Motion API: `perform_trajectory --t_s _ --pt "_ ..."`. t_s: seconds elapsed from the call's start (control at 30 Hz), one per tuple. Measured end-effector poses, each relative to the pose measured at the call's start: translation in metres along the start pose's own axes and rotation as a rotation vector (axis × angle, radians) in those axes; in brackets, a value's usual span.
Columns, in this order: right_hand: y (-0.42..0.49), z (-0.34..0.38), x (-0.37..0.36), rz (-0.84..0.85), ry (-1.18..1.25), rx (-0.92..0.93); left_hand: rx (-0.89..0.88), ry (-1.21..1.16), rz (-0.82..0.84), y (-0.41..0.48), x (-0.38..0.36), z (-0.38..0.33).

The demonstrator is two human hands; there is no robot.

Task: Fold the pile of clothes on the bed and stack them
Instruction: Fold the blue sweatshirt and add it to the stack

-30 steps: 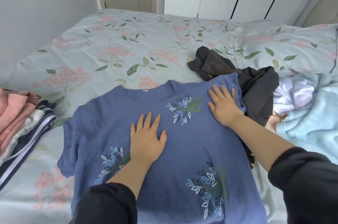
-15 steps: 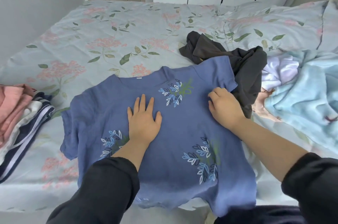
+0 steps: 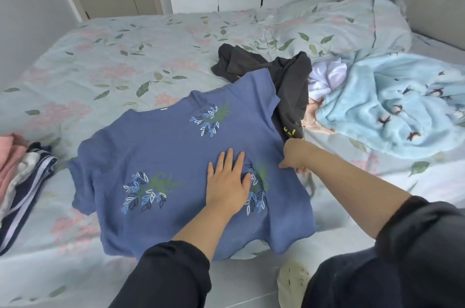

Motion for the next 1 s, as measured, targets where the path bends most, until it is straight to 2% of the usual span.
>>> perform_trajectory --t_s 0.03,0.13,0.17,0.2,0.33,0.43,0.5,0.63,0.67,0.7,0.8,0.83,0.9,0.97,1.0 --pt "0.001 -0.003 -0.001 0.005 0.123 -0.011 -0.004 -0.003 0.000 0.000 0.001 0.000" --pt "0.006 -0.021 -0.013 0.051 0.790 -0.090 -0.011 -0.013 -0.006 -0.001 0.001 0.000" --pt "0.005 -0.030 -0.017 0.031 0.916 -0.139 -0.013 -0.016 -0.008 -0.001 0.002 0.000" --pt "0.005 -0.038 -0.021 0.000 0.940 -0.171 -0.014 -0.019 -0.009 -0.001 0.002 0.000" --pt "0.000 -0.054 -0.009 -0.249 0.524 -0.124 -0.019 -0.023 -0.019 -0.001 0.003 0.000" --pt "-0.007 -0.059 0.001 -0.363 0.371 -0.110 -0.023 -0.014 -0.015 -0.001 0.002 0.000" --pt "-0.005 -0.063 -0.009 -0.250 0.421 -0.154 -0.023 -0.004 -0.012 -0.001 0.002 0.000" --pt "-0.009 -0.066 -0.044 0.300 0.843 -0.228 -0.024 -0.001 -0.017 -0.001 0.002 0.001" --pt "-0.014 -0.068 -0.047 0.374 0.840 -0.232 -0.025 -0.002 -0.019 0.000 0.002 0.000" --pt "-0.014 -0.074 -0.042 0.354 0.745 -0.222 -0.027 -0.002 -0.021 0.000 0.003 0.000" --pt "-0.013 -0.088 -0.001 -0.038 0.069 -0.194 -0.028 0.002 -0.018 -0.001 0.003 0.000" --pt "-0.017 -0.085 0.006 -0.122 -0.105 -0.193 -0.026 0.003 -0.015 -0.001 0.002 0.001" --pt "-0.025 -0.067 0.010 -0.302 -0.274 -0.154 -0.023 0.010 -0.001 -0.001 0.001 0.001" --pt "-0.043 -0.023 0.008 -0.596 -0.284 0.151 -0.030 0.018 0.027 -0.001 0.000 0.000" --pt "-0.052 -0.001 -0.003 -0.649 -0.267 0.342 -0.042 0.021 0.044 0.000 -0.001 -0.001"
Point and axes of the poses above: each hand's wrist, its own y-axis towards the middle knuckle, its own x-axis out of the back of the hand, z = x × y, the point moved 10 cm from there along y, towards the middle knuckle, and after that the axes turned 7 degrees about -x, right-handed, at the moved point
